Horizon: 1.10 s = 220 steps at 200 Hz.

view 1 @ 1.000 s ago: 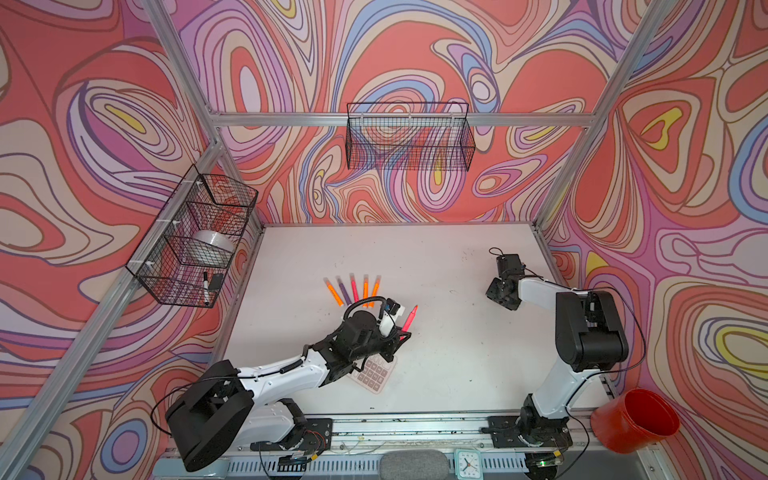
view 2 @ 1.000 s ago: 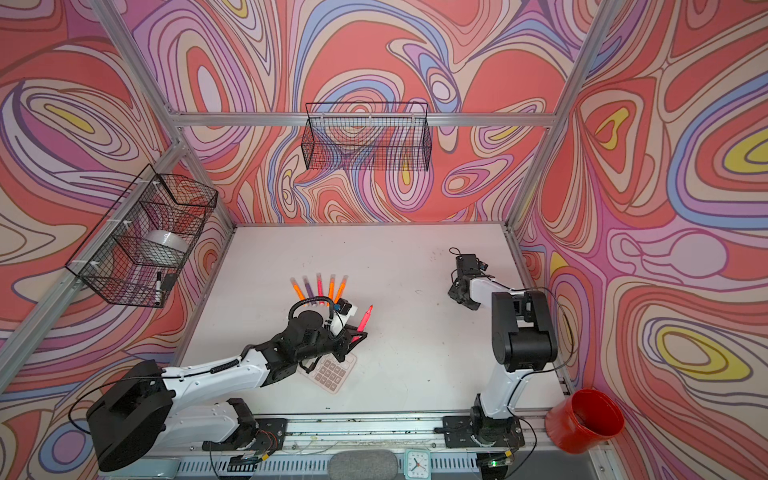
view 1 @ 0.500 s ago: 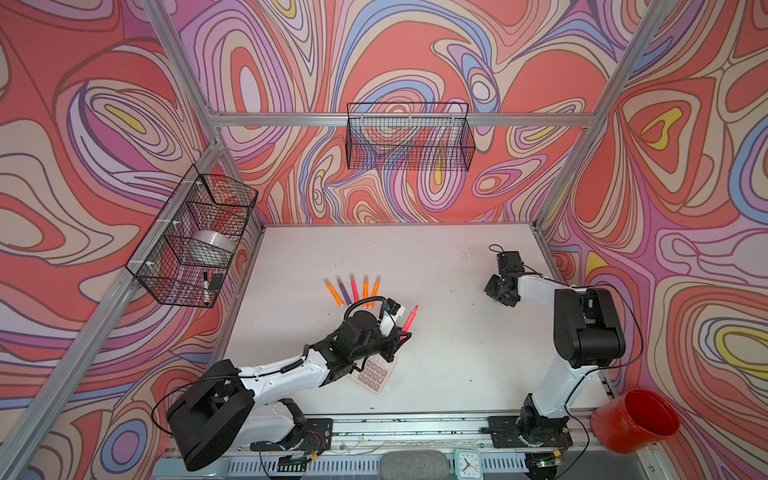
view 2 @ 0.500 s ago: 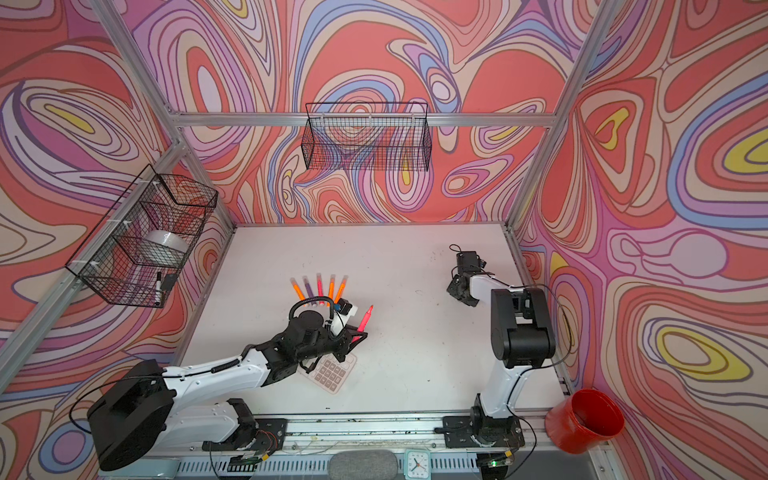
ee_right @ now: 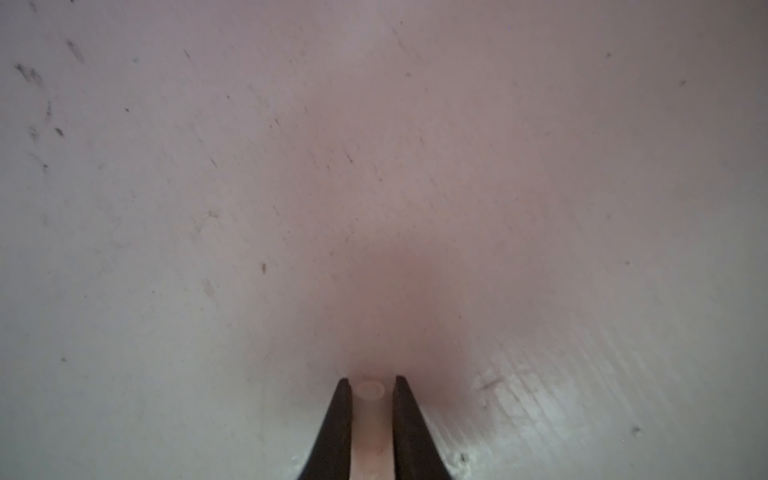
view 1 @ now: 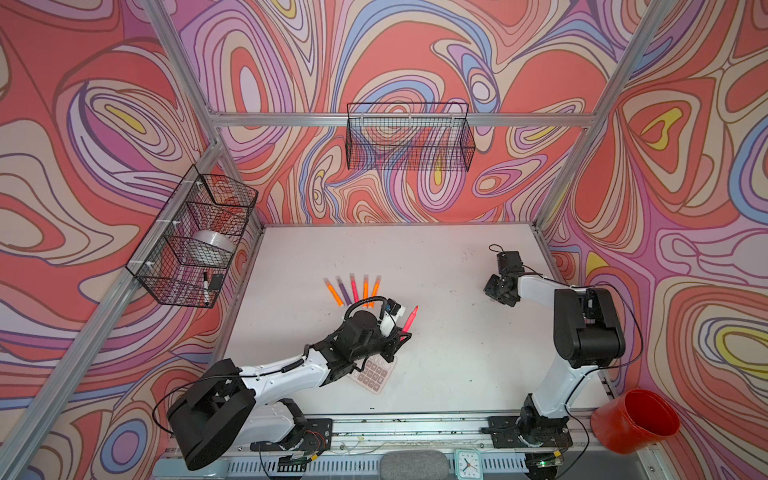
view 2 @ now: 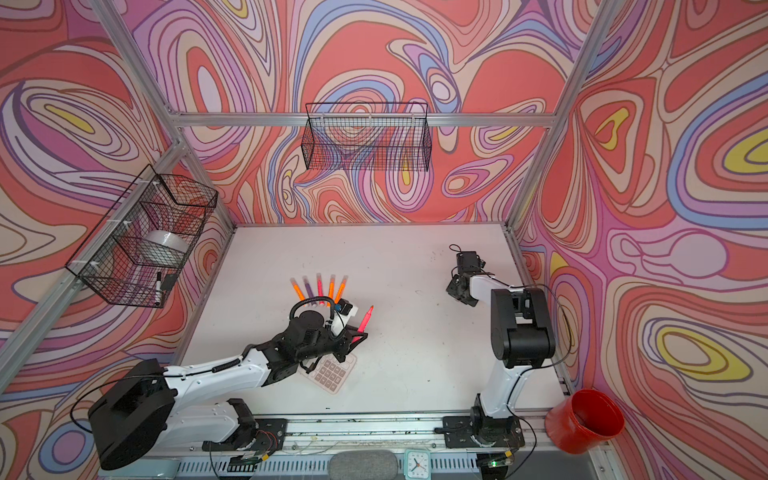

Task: Insert the pens into the pen caps
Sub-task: 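Lift the translucent cap with the right gripper over the pink marker tip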

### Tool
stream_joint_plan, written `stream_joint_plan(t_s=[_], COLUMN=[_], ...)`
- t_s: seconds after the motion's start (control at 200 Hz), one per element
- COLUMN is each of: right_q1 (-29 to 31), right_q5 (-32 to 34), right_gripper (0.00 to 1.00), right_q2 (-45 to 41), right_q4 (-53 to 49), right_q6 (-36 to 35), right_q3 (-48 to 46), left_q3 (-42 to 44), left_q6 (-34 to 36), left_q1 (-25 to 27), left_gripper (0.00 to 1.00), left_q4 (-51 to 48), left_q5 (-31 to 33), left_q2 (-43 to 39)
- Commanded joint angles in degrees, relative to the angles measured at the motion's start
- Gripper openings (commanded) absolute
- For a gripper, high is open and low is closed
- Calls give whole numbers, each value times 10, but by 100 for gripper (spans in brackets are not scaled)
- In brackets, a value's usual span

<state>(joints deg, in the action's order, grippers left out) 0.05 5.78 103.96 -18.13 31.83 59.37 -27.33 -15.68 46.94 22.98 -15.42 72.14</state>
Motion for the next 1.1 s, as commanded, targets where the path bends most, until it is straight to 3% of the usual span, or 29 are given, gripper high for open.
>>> stream_joint_plan(t_s=[0.0,0.27,0.701,1.097], right_q1=[-1,22,224,307], right_q5=[-19,-71,-14,17], right_gripper=[9,3,0,0], right_q2=[-21,-162,-406,-464], right_q4=[-6,47,238,379], right_q6=[7,51,168,225], right_q3=[-28,-120,-285,-361], left_q3=[-16,-17,-40,-66], left_q6=[3,-8,-43,-63], left_q1=[1,2,13,47], left_gripper=[0,0,0,0], left_q4=[5,25,48,74], left_q5=[-6,-24,-22,-24], left_q2=[1,15,68,134])
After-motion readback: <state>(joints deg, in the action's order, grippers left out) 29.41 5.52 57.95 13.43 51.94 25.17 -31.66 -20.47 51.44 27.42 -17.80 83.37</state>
